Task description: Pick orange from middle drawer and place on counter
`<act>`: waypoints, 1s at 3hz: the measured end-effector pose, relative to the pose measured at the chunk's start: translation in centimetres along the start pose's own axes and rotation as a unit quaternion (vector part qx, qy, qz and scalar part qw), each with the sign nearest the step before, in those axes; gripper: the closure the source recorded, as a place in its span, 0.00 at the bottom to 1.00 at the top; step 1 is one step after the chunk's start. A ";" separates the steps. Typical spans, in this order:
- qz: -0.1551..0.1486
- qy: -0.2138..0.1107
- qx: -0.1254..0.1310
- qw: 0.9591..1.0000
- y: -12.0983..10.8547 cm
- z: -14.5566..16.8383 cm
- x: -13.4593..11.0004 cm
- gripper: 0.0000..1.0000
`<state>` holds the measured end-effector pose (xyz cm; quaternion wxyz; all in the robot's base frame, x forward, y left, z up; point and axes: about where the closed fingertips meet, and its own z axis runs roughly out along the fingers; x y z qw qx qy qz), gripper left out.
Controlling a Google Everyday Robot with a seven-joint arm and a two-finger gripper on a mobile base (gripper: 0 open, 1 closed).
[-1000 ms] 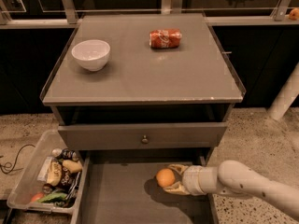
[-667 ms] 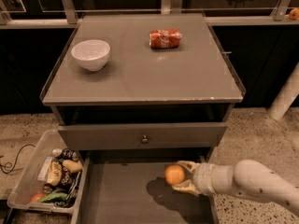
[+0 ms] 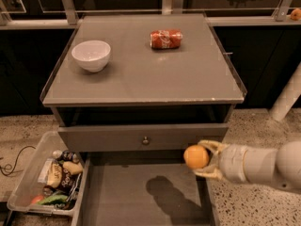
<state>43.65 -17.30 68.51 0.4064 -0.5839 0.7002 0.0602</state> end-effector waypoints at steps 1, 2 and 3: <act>-0.022 0.012 0.017 1.000 -3.9 -5.0 -3.3 1.00; -0.038 -0.007 0.031 0.999 -8.1 -7.9 -5.3 1.00; -0.041 -0.043 0.042 0.997 -10.9 -9.0 -5.7 1.00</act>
Offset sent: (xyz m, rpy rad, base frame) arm 0.0598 -0.0503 0.1742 0.0112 -0.1577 0.0302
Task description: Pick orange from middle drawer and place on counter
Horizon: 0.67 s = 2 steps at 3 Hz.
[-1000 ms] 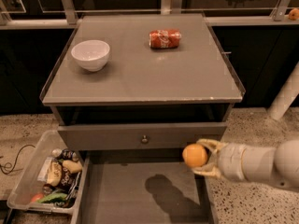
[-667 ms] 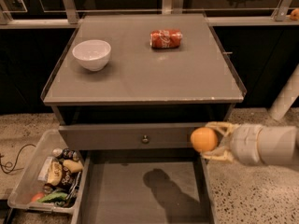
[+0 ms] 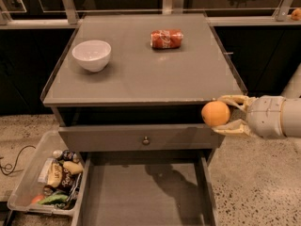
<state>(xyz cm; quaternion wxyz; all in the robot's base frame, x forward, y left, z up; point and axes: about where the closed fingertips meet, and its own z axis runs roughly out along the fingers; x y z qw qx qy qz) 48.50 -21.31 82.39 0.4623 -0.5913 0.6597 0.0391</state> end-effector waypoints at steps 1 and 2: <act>0.000 0.000 0.000 1.000 0.0 0.0 0.0 1.00; -0.008 0.007 0.002 1.000 -1.2 -0.1 -0.6 1.00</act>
Offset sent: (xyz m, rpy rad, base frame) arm 0.0200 -0.0031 0.0237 -0.0435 -0.0220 -0.0084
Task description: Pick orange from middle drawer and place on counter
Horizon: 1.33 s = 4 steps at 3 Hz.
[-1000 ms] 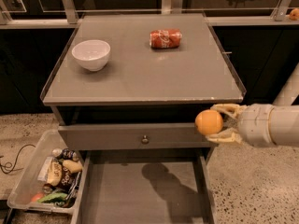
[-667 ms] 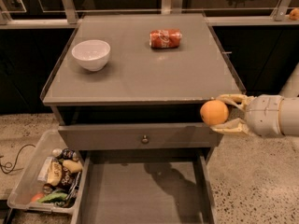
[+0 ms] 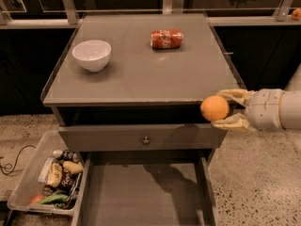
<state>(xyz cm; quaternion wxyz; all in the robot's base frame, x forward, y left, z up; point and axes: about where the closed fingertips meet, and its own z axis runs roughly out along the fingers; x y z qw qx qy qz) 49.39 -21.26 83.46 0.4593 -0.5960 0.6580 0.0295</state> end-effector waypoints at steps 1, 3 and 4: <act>-0.052 0.033 0.002 0.998 -3.9 -0.7 -3.0 1.00; -0.129 0.043 -0.031 0.990 -11.4 2.1 -8.3 1.00; -0.116 0.047 -0.033 0.992 -14.4 4.1 -7.2 1.00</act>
Offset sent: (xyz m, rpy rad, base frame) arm 0.1042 0.0561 0.1326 -0.3258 -0.1188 0.1829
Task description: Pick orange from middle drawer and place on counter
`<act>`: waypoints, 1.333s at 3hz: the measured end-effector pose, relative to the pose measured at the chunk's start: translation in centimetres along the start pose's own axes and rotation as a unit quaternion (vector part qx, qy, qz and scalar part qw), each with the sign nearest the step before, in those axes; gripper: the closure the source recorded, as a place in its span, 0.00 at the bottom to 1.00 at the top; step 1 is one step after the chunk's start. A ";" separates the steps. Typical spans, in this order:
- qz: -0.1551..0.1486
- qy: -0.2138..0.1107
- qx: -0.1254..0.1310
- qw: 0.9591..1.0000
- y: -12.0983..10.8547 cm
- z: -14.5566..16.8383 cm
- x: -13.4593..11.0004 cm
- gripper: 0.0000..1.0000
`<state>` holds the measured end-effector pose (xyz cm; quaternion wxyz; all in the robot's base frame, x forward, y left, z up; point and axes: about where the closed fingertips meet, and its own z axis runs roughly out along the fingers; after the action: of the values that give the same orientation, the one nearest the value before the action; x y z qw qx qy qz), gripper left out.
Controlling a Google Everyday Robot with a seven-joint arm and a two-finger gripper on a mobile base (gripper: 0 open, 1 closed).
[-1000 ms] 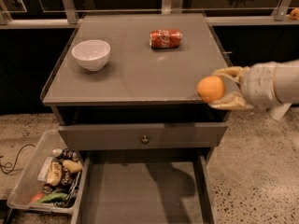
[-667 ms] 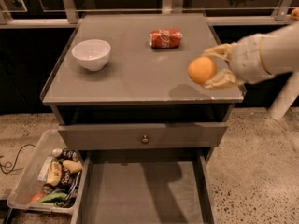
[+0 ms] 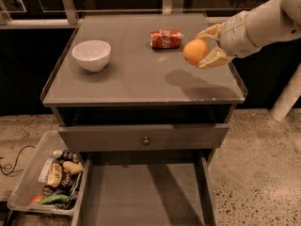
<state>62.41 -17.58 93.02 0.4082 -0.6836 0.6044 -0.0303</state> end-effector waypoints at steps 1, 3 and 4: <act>0.015 0.003 -0.007 1.000 -1.6 1.5 1.2 1.00; 0.031 0.025 -0.049 0.998 -0.7 6.1 3.1 1.00; 0.038 0.027 -0.066 0.997 -0.1 7.9 3.7 1.00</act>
Offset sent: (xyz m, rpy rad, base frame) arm 0.0503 0.0030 -0.0412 -0.0571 0.1097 -0.0315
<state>67.70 -16.63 86.13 0.3466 -0.6846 0.6412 0.0064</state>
